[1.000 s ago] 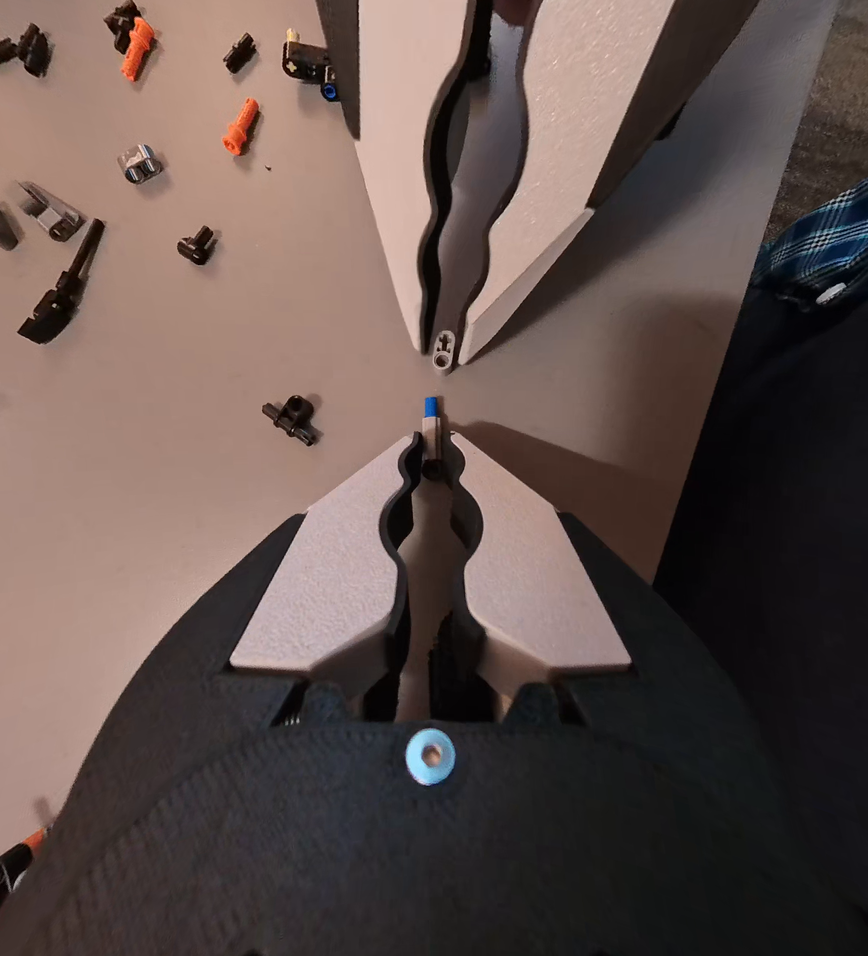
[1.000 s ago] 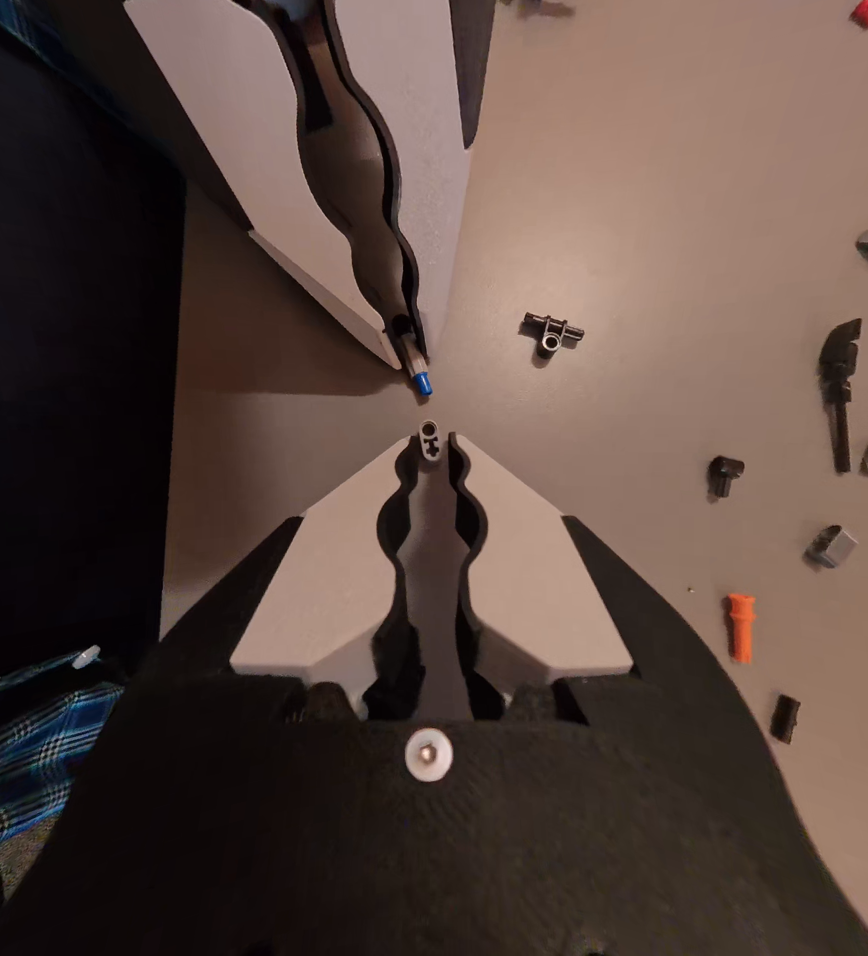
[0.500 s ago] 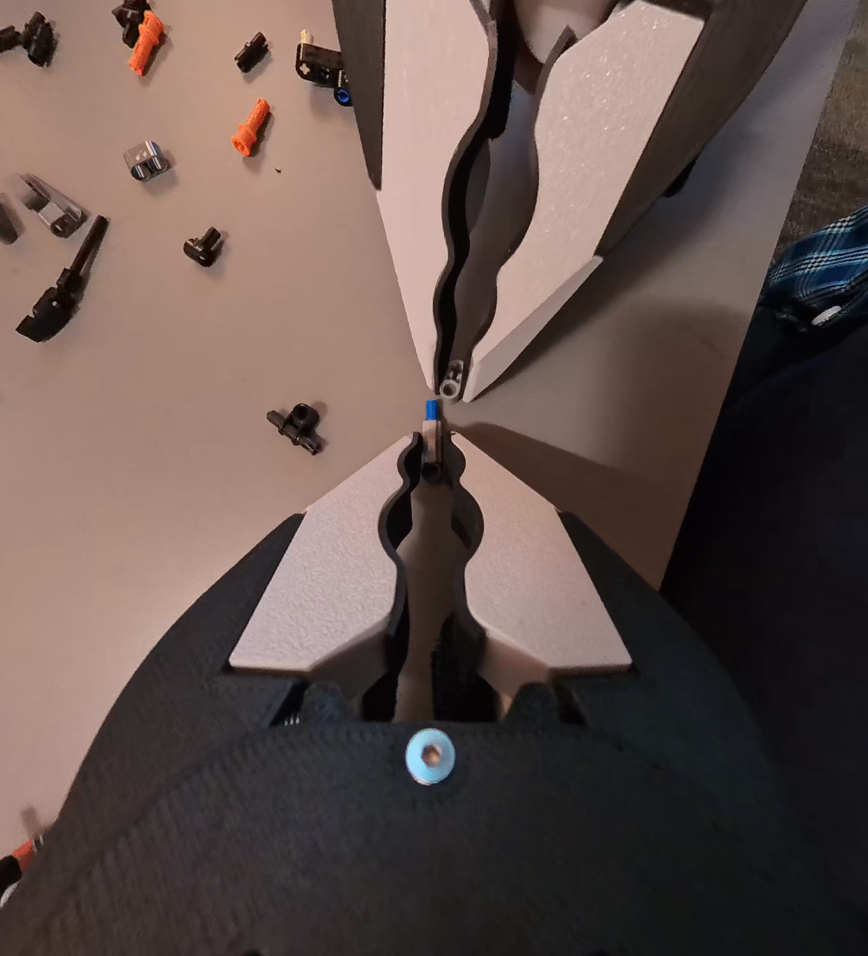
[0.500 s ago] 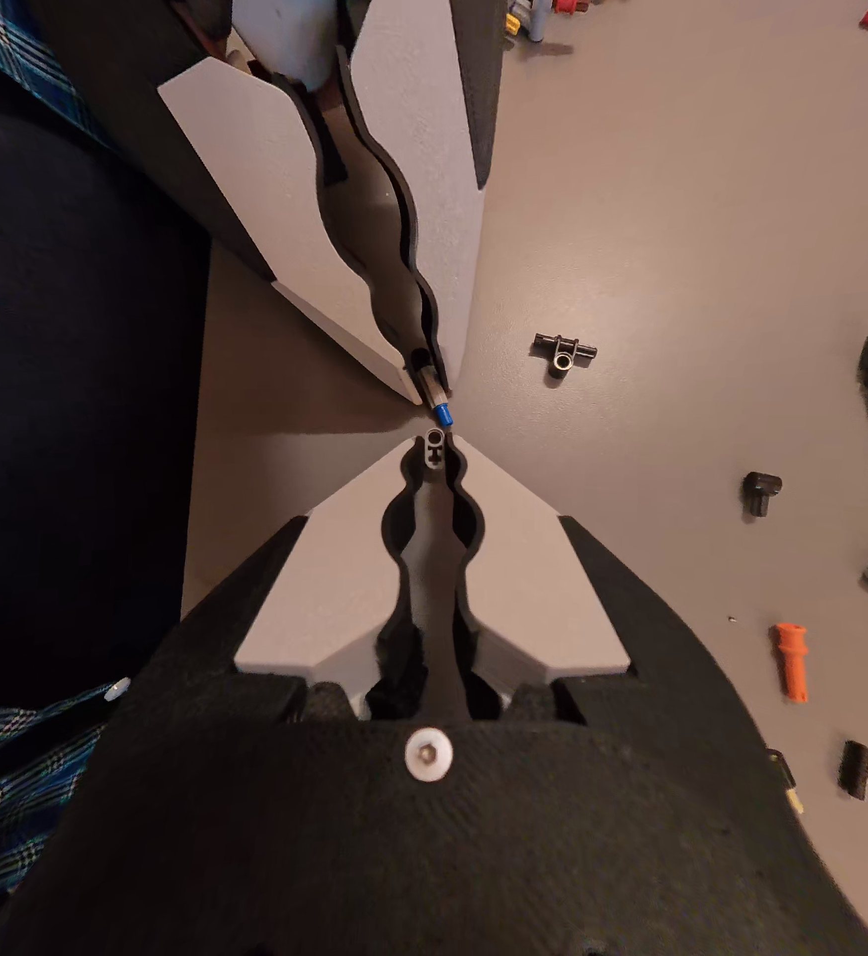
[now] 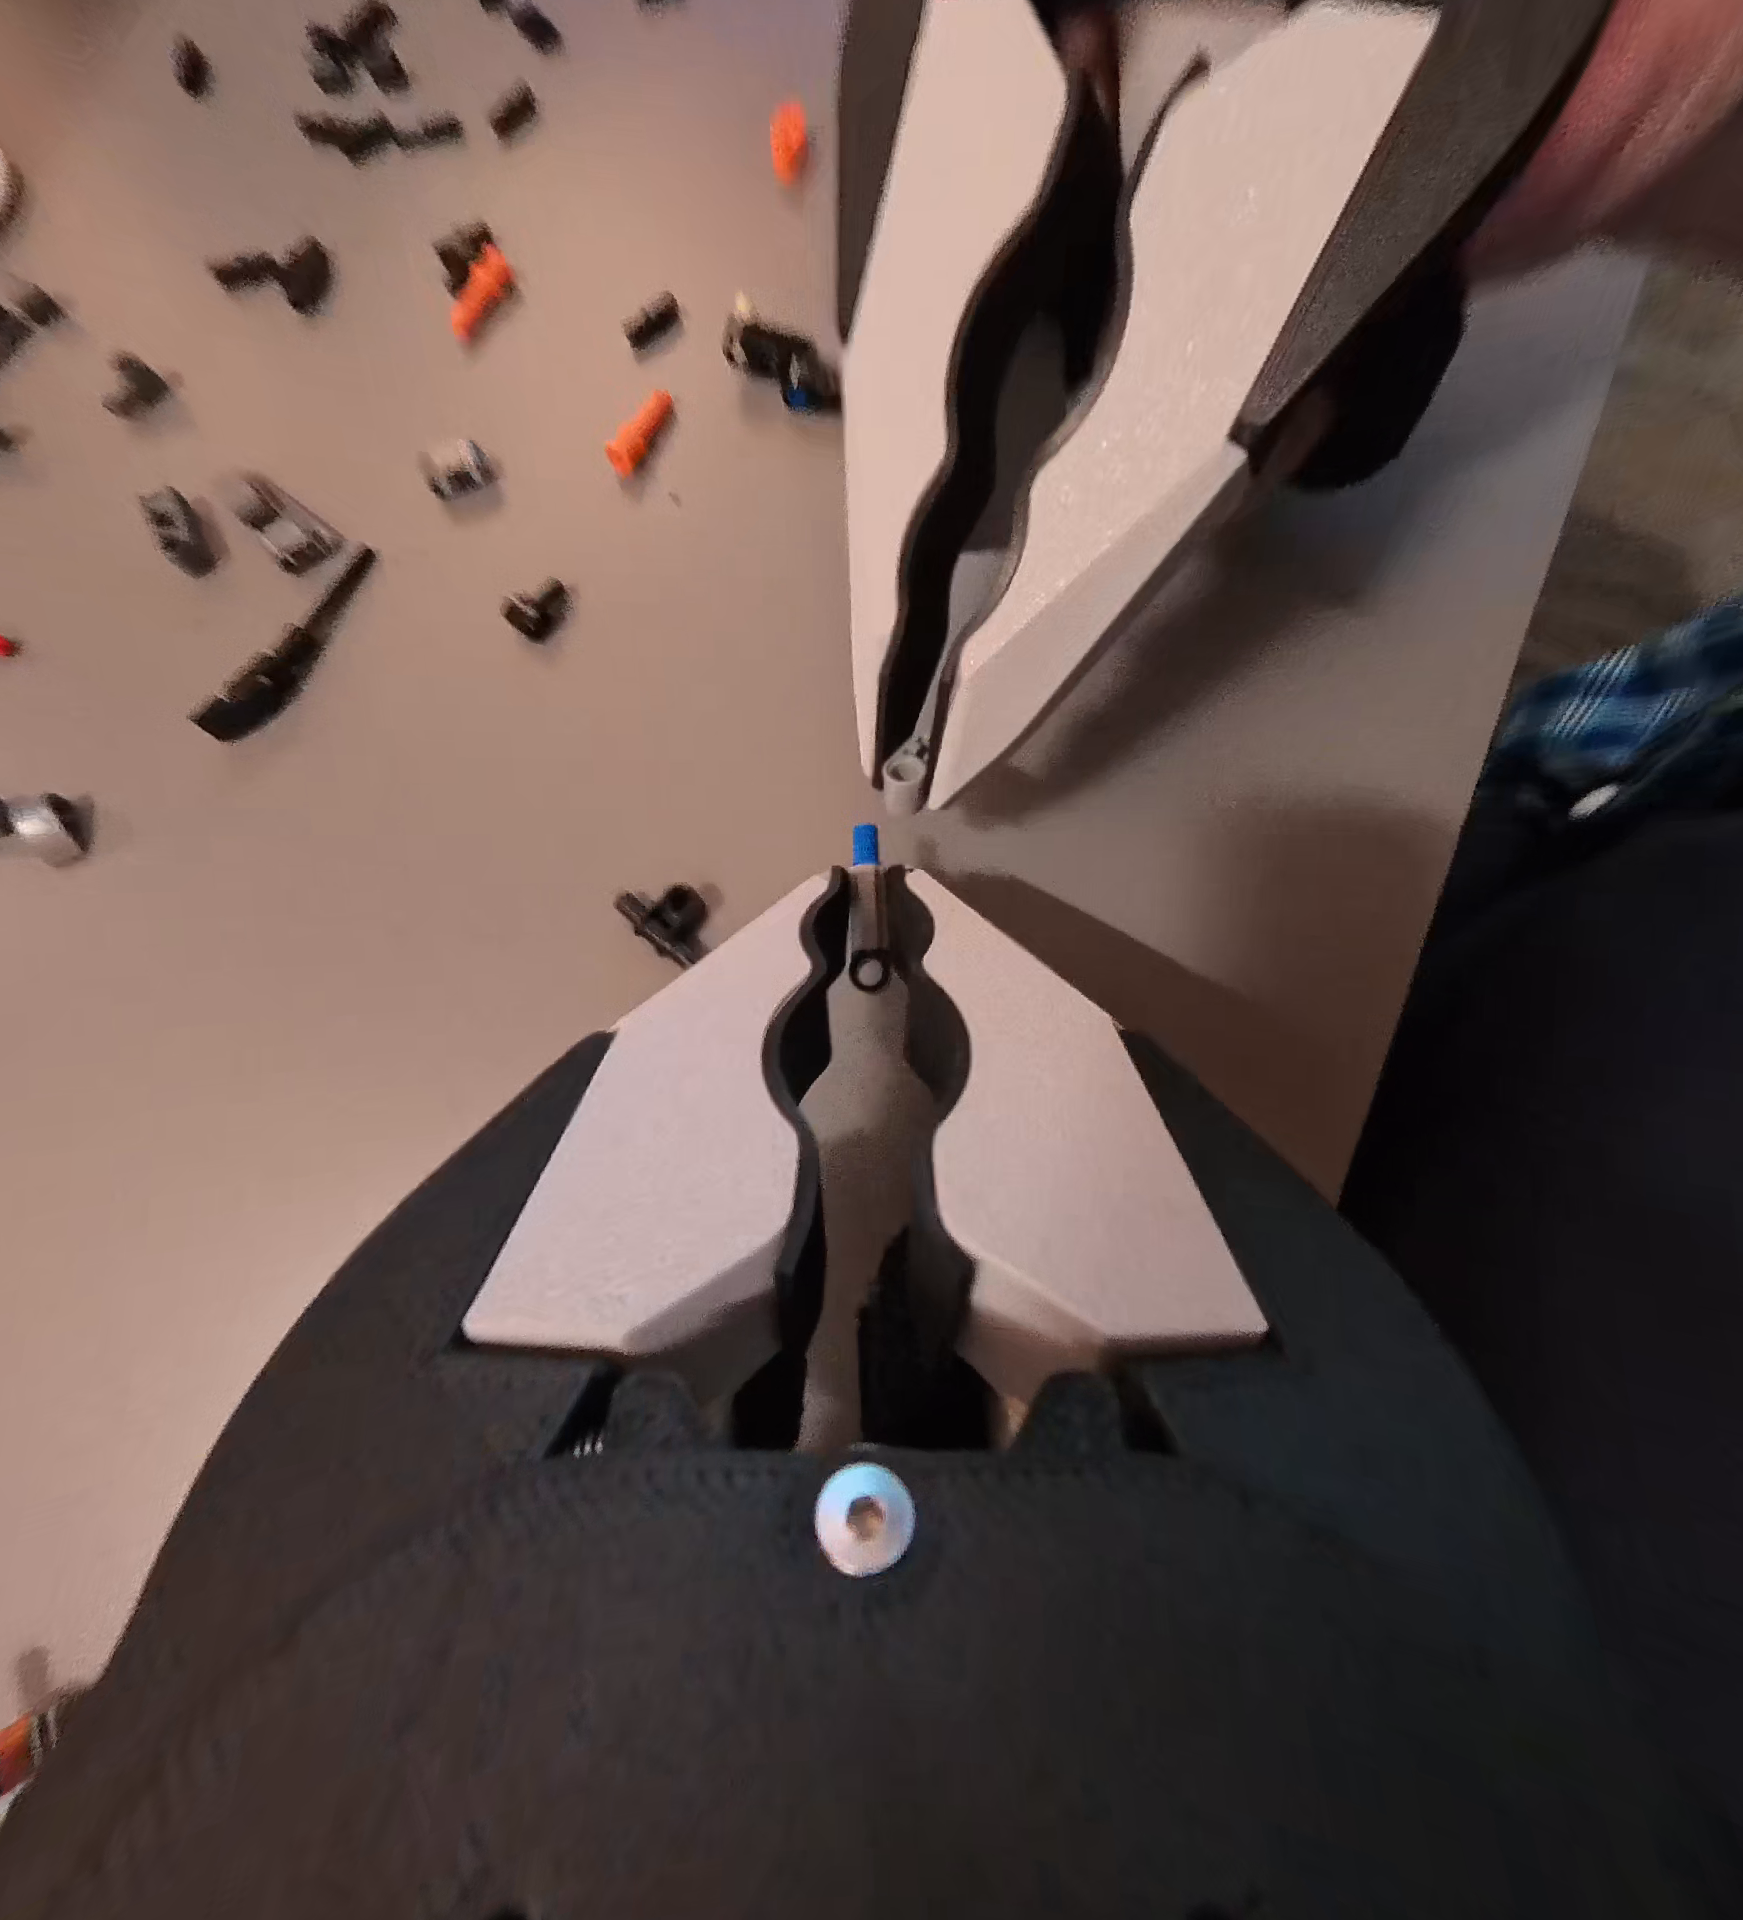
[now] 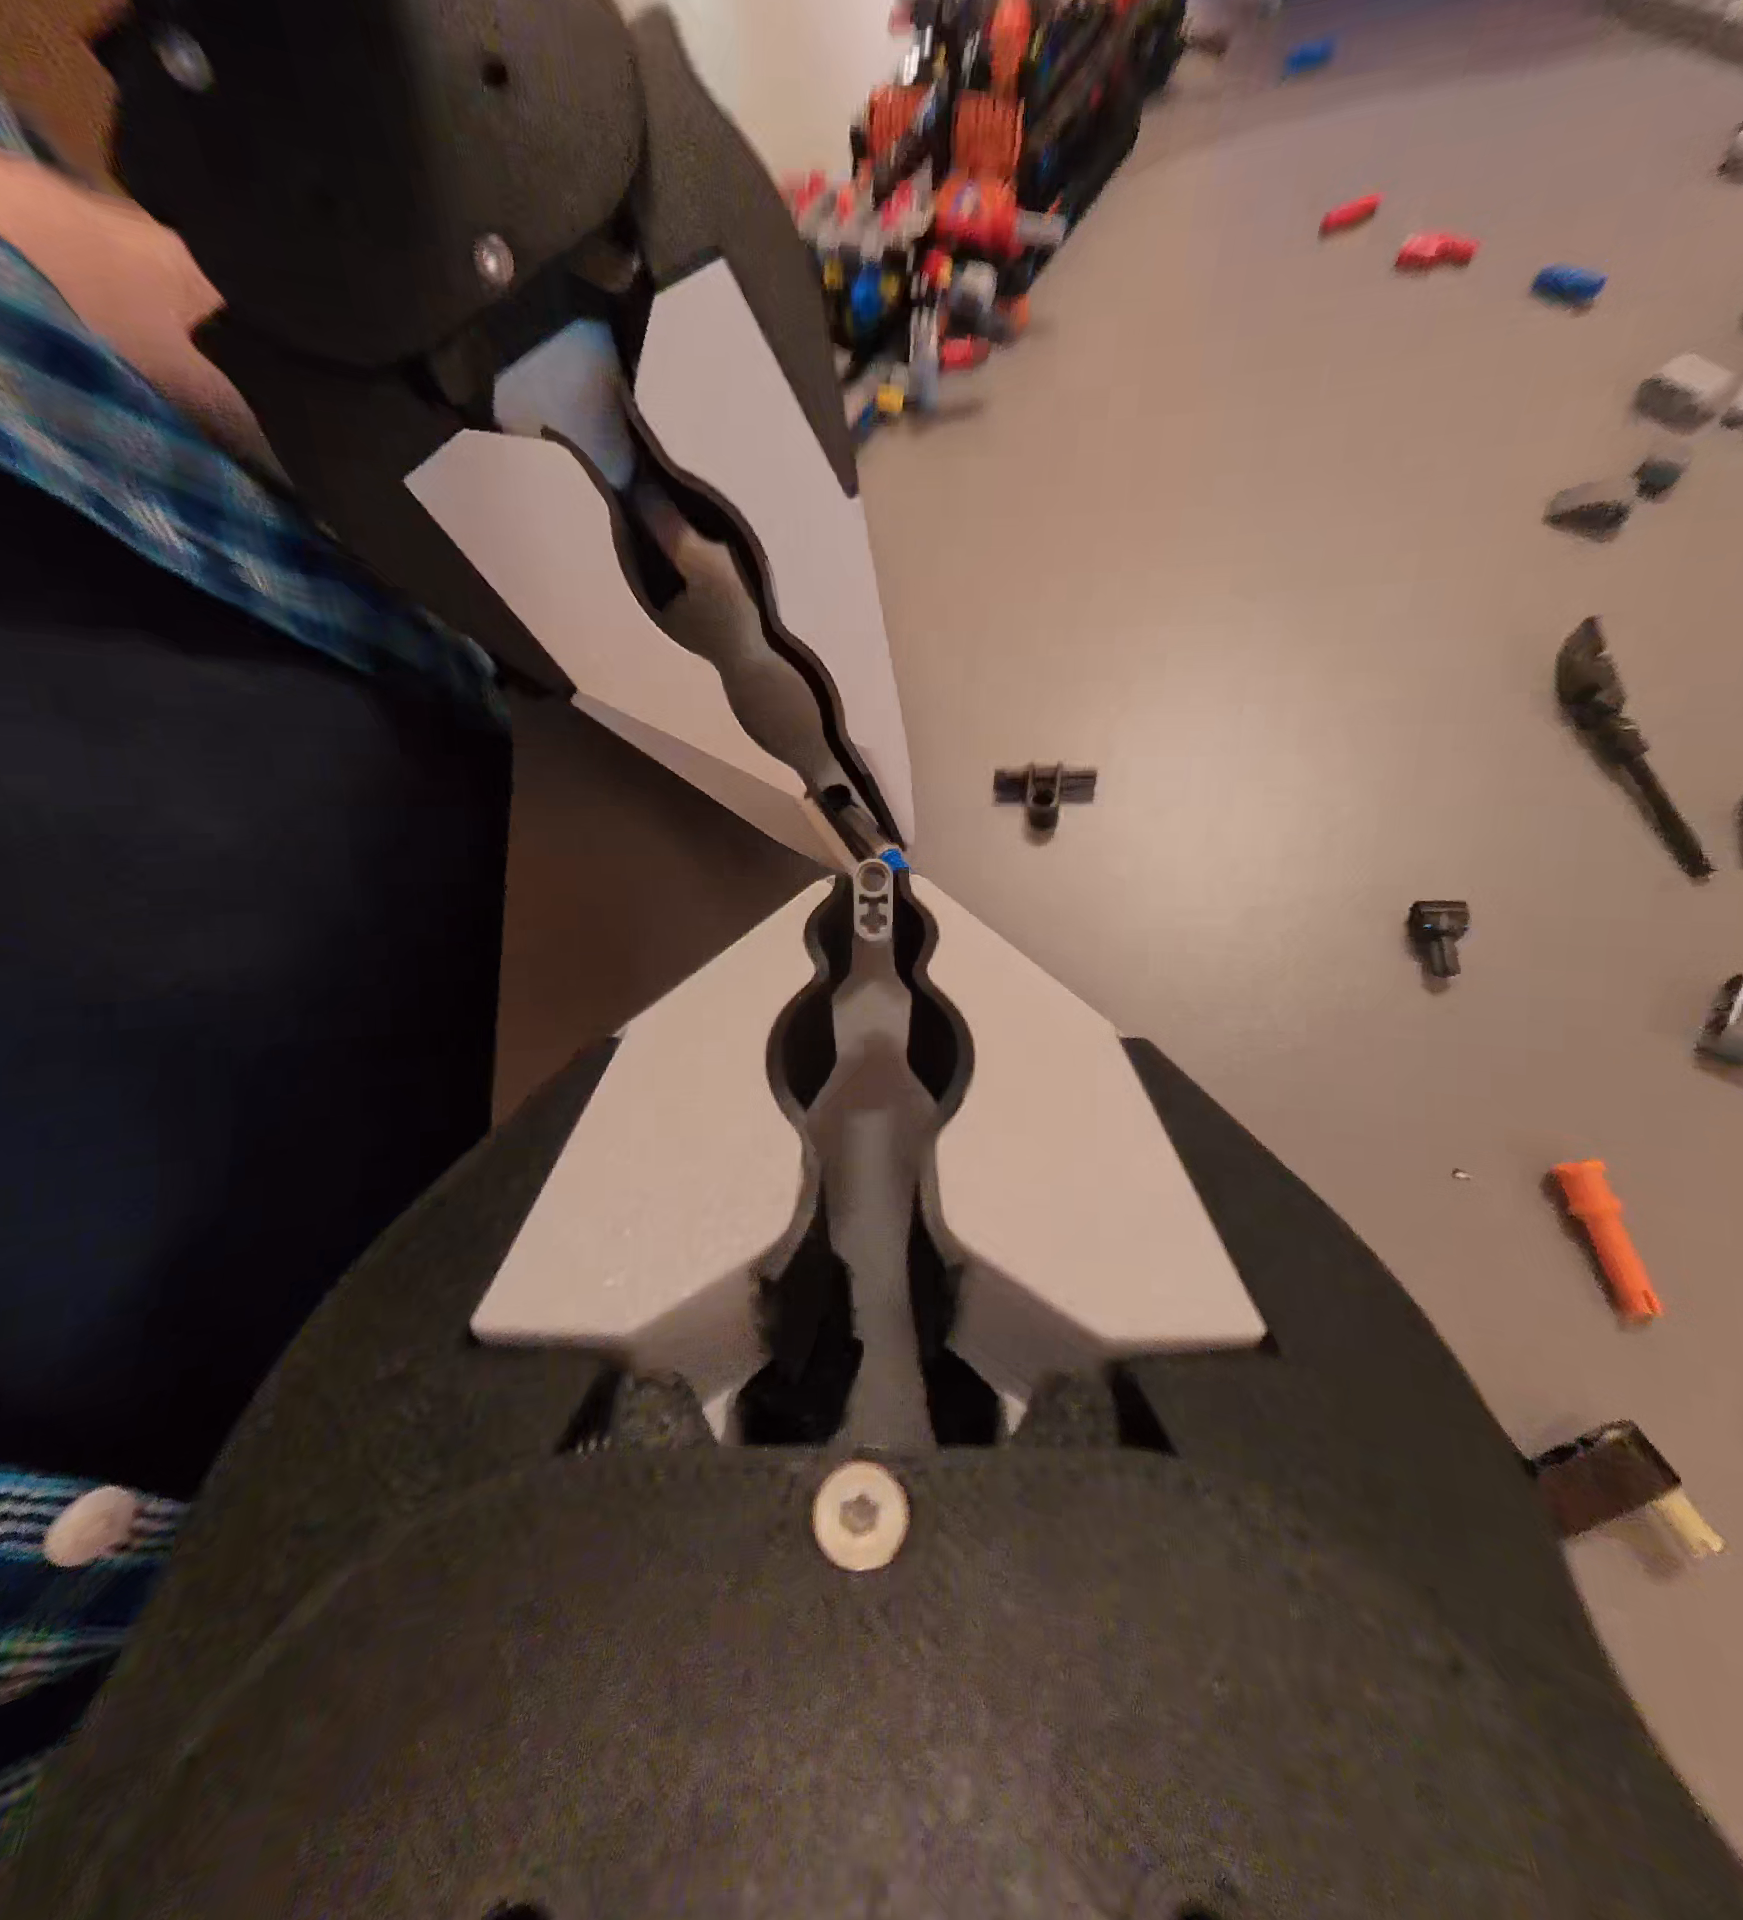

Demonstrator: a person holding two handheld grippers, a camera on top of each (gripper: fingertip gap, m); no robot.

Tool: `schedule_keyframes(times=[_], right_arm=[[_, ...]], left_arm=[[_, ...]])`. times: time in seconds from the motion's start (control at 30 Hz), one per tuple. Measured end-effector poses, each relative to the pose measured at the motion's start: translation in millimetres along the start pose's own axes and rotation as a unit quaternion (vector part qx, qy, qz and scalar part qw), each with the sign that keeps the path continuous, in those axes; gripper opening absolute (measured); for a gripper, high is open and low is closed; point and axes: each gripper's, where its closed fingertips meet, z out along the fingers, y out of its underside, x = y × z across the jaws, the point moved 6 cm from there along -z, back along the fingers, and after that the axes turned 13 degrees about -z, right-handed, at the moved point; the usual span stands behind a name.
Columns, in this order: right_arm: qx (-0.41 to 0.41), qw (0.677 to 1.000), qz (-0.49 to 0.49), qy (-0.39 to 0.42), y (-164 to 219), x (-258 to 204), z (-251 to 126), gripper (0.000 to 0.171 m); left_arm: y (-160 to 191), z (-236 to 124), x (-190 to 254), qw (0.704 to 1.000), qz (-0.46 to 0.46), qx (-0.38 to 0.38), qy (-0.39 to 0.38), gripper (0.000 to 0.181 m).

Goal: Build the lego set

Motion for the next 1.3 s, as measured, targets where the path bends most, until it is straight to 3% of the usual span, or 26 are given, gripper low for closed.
schedule_keyframes(times=[0.03,0.17,0.37,0.97,1.3], right_arm=[[0.027,1.0,0.015,0.0,-3.8,1.8,-4.5,0.005],[0.135,0.988,0.077,-0.005,-18.2,9.6,-19.6,0.005],[0.204,0.972,0.118,-0.025,-23.0,12.1,-27.4,0.005],[0.303,0.93,0.19,-0.084,-26.3,11.2,-29.9,0.005],[0.27,0.945,0.165,-0.085,-31.4,6.4,-28.0,0.005]], left_arm=[[-6.1,-5.6,-0.5,0.999,-0.013,0.026,0.013,0.005],[-24.4,-23.3,-1.2,0.992,-0.041,0.108,0.05,0.005],[-34.8,-34.5,-2.1,0.979,-0.082,0.164,0.089,0.005],[-42.7,-39.7,3.2,0.972,-0.068,0.202,0.094,0.005],[-44.1,-40.5,8.6,0.983,-0.002,0.174,0.052,0.005]])
